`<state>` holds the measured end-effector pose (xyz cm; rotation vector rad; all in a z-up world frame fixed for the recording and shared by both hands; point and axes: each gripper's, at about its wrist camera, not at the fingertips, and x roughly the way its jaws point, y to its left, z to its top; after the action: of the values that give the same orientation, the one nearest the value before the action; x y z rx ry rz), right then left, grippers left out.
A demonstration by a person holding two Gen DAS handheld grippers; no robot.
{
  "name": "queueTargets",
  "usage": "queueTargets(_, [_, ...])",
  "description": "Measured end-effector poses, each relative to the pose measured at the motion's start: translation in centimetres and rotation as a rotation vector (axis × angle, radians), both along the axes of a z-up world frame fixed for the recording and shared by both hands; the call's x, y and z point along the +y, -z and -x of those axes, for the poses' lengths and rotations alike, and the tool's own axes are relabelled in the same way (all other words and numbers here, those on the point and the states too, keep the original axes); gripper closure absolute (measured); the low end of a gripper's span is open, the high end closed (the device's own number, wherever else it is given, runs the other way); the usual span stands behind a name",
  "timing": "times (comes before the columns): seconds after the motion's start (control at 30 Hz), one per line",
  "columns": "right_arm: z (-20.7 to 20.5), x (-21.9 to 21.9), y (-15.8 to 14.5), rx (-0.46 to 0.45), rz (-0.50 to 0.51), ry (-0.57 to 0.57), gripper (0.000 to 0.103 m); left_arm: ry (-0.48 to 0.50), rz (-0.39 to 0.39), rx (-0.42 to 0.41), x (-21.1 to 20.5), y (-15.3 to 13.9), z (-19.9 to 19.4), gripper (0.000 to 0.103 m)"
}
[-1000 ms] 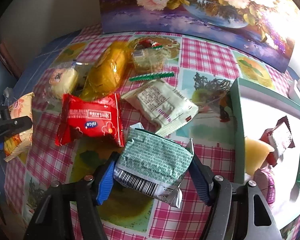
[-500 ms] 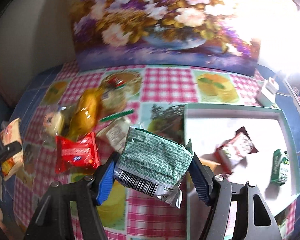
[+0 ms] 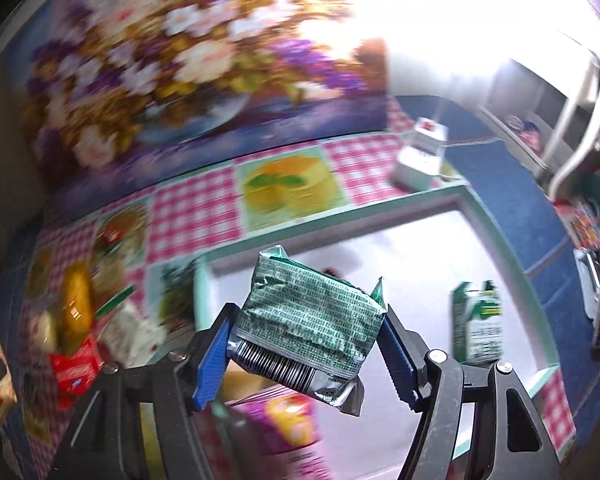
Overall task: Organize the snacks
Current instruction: 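Carry the swiss-roll bag into the tray and release while right gripper drops the green pack there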
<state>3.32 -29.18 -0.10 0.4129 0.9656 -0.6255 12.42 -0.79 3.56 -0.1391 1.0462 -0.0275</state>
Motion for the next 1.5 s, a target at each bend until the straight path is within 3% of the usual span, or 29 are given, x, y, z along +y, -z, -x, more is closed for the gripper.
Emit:
queueTargets(0.1, [0.8,-2.0,0.0,0.002,-0.001,0.056,0.032,0.061,0.025,0.001,-2.3,-0.3,0.5,0.064])
queueTargets(0.73, [5.0,-8.5,0.7,0.006,-0.044,0.266,0.032,0.362,-0.156,-0.074,-15.7,-1.4,5.2,0.064])
queueTargets(1.1, [6.9,-10.9,1.1,0.01,-0.053,0.352,0.031,0.512,-0.138,-0.033,-22.0,0.4,7.4,0.064])
queueTargets(1.5, [7.9,-11.8,1.6,0.013,-0.068,0.393,0.031,0.593,-0.076,0.08,-24.6,3.4,8.3,0.064])
